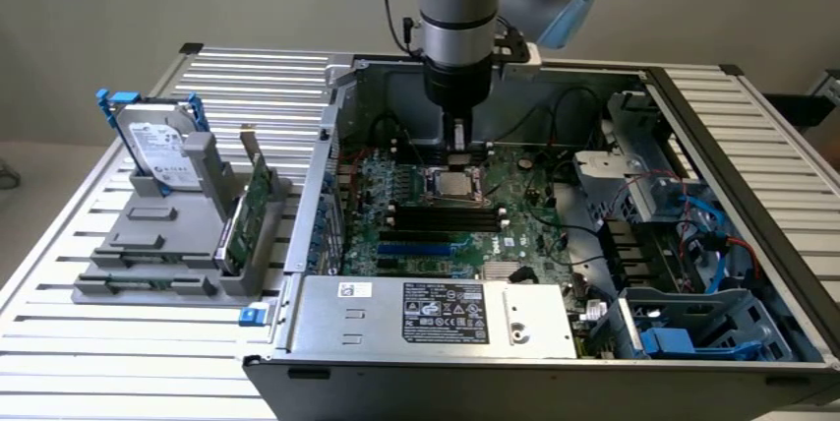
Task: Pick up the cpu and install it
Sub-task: 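Place the cpu into insertion slot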
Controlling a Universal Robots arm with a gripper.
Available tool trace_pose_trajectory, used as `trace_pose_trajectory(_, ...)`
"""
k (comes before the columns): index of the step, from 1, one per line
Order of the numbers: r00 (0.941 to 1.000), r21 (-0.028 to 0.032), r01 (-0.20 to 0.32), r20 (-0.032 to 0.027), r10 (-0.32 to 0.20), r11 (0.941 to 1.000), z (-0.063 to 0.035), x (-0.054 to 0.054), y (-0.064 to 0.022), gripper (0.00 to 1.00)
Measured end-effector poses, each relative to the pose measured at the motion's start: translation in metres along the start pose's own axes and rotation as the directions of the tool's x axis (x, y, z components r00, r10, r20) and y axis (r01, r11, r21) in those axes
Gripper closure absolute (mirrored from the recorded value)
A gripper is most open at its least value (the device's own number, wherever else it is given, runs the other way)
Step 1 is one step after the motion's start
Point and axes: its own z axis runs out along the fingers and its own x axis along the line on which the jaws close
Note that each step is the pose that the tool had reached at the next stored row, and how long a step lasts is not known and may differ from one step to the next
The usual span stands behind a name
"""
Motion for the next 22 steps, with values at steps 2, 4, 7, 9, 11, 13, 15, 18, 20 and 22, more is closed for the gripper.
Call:
trace_pose_trajectory(2,1.0,0.0001,-0.001,0.0,0.001,1.0,-0.0015,0.0,0.0026,0.76)
trace_pose_trajectory(4,1.0,-0.0001,-0.002,-0.0004,0.002,1.0,-0.0023,0.0,0.0072,0.82)
trace_pose_trajectory(7,1.0,0.0,-0.002,-0.0013,0.002,1.0,-0.004,0.0,0.0159,0.89)
trace_pose_trajectory(9,1.0,0.0,-0.003,-0.0024,0.003,1.0,-0.0052,0.001,0.0219,0.89)
trace_pose_trajectory(11,1.0,0.0,-0.003,-0.0033,0.003,1.0,-0.0065,0.001,0.0275,0.89)
trace_pose_trajectory(13,1.0,0.0,-0.003,-0.0042,0.003,1.0,-0.0077,0.001,0.0332,0.89)
trace_pose_trajectory(15,1.0,0.0,-0.003,-0.0058,0.003,1.0,-0.0087,0.001,0.0394,0.89)
trace_pose_trajectory(18,1.0,0.0,-0.003,-0.0071,0.003,1.0,-0.0111,0.0,0.0477,0.89)
trace_pose_trajectory(20,1.0,0.0001,-0.004,-0.0078,0.004,1.0,-0.0147,-0.001,0.0529,0.89)
trace_pose_trajectory(22,1.0,0.0,-0.003,-0.0083,0.003,1.0,-0.0196,-0.001,0.0582,0.89)
